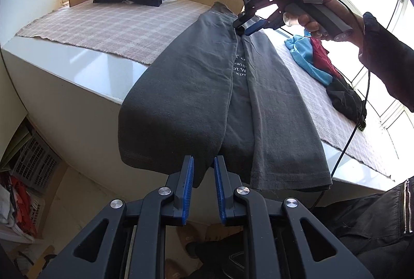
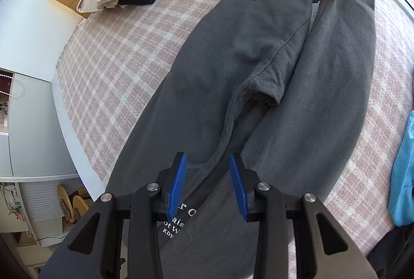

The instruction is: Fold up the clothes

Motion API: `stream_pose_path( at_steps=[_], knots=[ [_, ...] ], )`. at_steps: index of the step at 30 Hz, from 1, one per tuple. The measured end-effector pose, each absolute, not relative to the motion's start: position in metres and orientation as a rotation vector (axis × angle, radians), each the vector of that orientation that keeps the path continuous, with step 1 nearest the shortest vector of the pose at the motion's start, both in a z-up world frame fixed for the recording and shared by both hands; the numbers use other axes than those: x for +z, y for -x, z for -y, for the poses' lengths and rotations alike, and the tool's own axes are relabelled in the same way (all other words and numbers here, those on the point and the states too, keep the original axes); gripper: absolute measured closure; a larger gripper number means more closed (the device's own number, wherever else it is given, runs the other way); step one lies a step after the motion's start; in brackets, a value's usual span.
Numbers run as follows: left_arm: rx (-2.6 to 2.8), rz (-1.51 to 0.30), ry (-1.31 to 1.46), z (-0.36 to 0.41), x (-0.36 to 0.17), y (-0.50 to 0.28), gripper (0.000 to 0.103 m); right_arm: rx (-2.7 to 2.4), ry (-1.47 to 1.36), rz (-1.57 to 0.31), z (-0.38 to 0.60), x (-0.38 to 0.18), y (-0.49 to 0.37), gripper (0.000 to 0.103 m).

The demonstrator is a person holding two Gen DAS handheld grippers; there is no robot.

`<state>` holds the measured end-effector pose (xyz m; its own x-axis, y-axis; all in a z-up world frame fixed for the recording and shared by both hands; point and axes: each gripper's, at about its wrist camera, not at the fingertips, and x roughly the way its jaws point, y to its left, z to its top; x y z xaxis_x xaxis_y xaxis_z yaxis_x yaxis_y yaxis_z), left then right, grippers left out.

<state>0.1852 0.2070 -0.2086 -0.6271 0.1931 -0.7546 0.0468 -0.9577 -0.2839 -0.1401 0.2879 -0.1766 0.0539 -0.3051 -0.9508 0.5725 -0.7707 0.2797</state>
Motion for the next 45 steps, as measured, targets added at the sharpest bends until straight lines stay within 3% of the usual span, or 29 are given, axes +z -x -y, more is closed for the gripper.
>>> stream_pose_path(
  at_steps=[8, 15, 17, 18, 20, 21, 27, 35, 39, 40, 45],
  knots=[
    [2.705, 0.361, 1.316, -0.216, -0.218, -0.185, 0.086, -1.824, -1.752, -0.410, -0.268, -0.202, 0.145, 0.069],
    [2.711, 0.334, 1.339, -0.223, -0.222, -0.169, 0.085, -1.825, -1.749, -0.378, -0.265, -0.209, 0.150, 0.068],
    [2.699, 0.388, 1.344, -0.220, -0.225, -0.164, 0.093, -1.822, -1.721, -0.394, -0.263, -0.210, 0.149, 0.070],
    [2.692, 0.400, 1.335, -0.219, -0.224, -0.163, 0.101, -1.820, -1.713, -0.390, -0.264, -0.210, 0.149, 0.073],
    [2.689, 0.381, 1.319, -0.219, -0.221, -0.165, 0.102, -1.813, -1.701, -0.366, -0.266, -0.210, 0.150, 0.095],
    [2.685, 0.373, 1.315, -0.219, -0.219, -0.166, 0.102, -1.806, -1.697, -0.346, -0.267, -0.208, 0.152, 0.096],
    [2.666, 0.451, 1.230, -0.203, -0.197, -0.171, 0.102, -1.802, -1.638, -0.279, -0.271, -0.191, 0.159, 0.098],
    [2.571, 0.425, 1.276, -0.216, -0.203, -0.161, 0.102, -1.885, -1.575, -0.375, -0.264, -0.185, 0.166, 0.098],
    [2.511, 0.569, 1.271, -0.205, -0.210, -0.179, 0.103, -1.895, -1.585, -0.436, -0.258, -0.192, 0.166, 0.098],
    [2.516, 0.590, 1.254, -0.201, -0.207, -0.186, 0.099, -1.903, -1.587, -0.438, -0.259, -0.194, 0.167, 0.098],
    [2.553, 0.565, 1.298, -0.181, -0.204, -0.200, 0.099, -1.941, -1.593, -0.443, -0.263, -0.204, 0.172, 0.098]
  ],
)
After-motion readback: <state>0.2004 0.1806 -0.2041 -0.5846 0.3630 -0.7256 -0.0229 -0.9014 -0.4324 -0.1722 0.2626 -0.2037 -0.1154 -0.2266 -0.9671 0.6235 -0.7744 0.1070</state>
